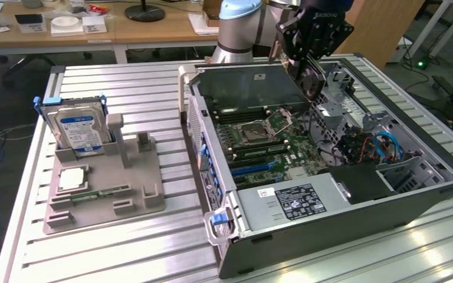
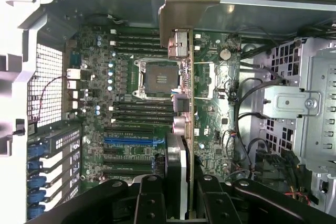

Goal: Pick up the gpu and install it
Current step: 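Insert the gpu into the slot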

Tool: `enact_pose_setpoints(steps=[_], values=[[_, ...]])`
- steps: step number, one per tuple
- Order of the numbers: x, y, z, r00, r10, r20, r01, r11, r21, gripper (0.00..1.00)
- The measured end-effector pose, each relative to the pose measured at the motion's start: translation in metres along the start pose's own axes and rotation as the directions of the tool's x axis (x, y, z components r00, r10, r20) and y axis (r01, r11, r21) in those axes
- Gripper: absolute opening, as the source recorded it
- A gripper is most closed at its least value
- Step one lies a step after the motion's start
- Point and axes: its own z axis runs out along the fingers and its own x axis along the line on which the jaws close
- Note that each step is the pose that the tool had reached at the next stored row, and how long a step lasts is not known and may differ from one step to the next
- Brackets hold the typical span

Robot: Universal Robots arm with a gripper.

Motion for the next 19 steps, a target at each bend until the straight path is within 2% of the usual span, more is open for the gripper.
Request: enact_pose_setpoints(steps=[5, 10, 15, 19], values=[[0.0000, 0.0000, 0.0000, 0.9980, -0.064, -0.0014, 0.064, 0.9980, -0.0012, 0.28], [0.0000, -0.0001, 0.0000, 0.9913, -0.132, -0.0029, 0.132, 0.9913, -0.0025, 0.28], [0.0000, -0.0001, 0.0000, 0.9800, -0.199, -0.0042, 0.199, 0.9800, -0.0039, 0.28], [0.0000, -0.0001, 0.0000, 0.9669, -0.255, -0.0053, 0.255, 0.9669, -0.0052, 0.28]])
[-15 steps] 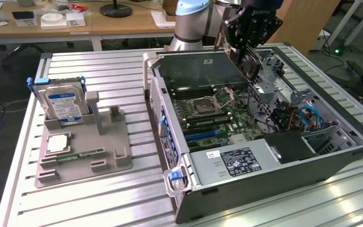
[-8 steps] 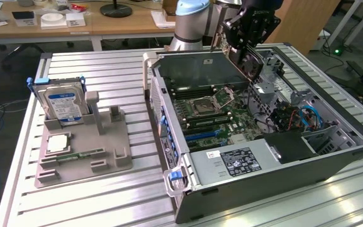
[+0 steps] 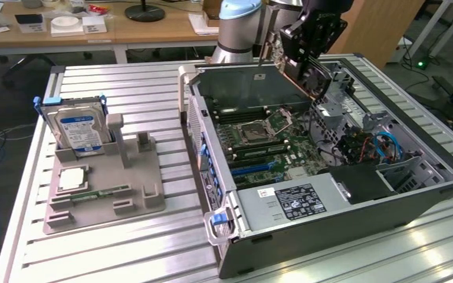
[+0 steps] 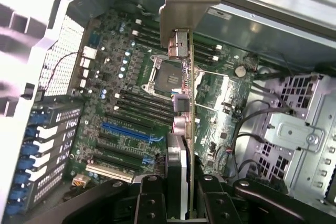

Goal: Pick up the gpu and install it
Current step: 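Insert the gpu into the slot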

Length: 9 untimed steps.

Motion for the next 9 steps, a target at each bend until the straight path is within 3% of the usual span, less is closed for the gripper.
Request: enact_pose_setpoints(steps=[9], values=[[0.0000, -0.0001, 0.0001, 0.9941, -0.108, -0.0024, 0.108, 0.9941, -0.0020, 0.28]])
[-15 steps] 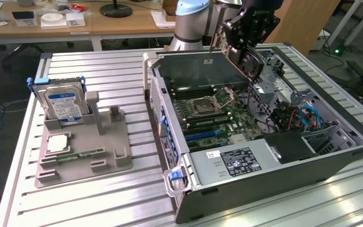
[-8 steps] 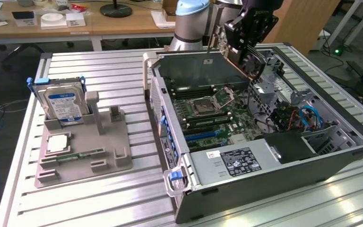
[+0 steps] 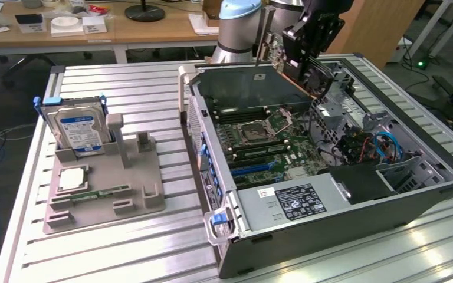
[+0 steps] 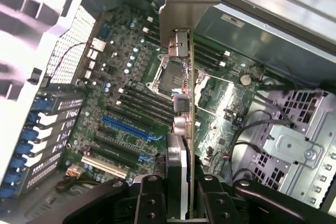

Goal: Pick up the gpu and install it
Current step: 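Insert the gpu into the slot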

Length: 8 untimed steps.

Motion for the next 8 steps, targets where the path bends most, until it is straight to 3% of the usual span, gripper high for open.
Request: enact_pose_setpoints(steps=[8], values=[[0.0000, 0.0000, 0.0001, 0.9952, -0.098, -0.0021, 0.098, 0.9952, -0.0018, 0.28]])
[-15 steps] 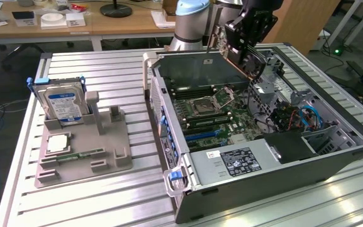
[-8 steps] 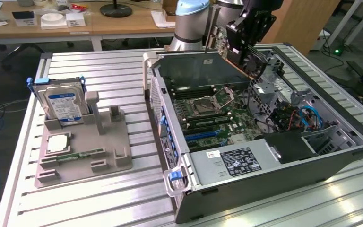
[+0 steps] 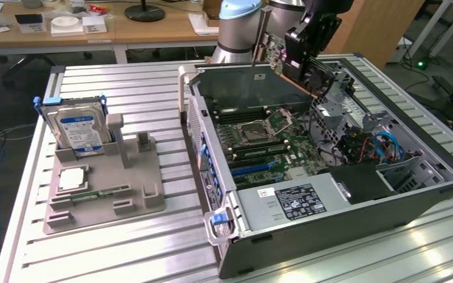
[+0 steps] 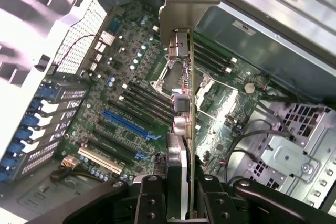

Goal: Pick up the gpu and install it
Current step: 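Insert the gpu into the slot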

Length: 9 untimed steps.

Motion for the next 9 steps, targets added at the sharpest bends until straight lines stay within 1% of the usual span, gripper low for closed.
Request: enact_pose_setpoints(steps=[4, 9], values=[[0.0000, 0.0000, 0.0000, 0.9987, -0.052, -0.0012, 0.052, 0.9987, -0.0009, 0.28], [0.0000, 0.0000, 0.0001, 0.9943, -0.106, -0.0024, 0.106, 0.9943, -0.0020, 0.28]])
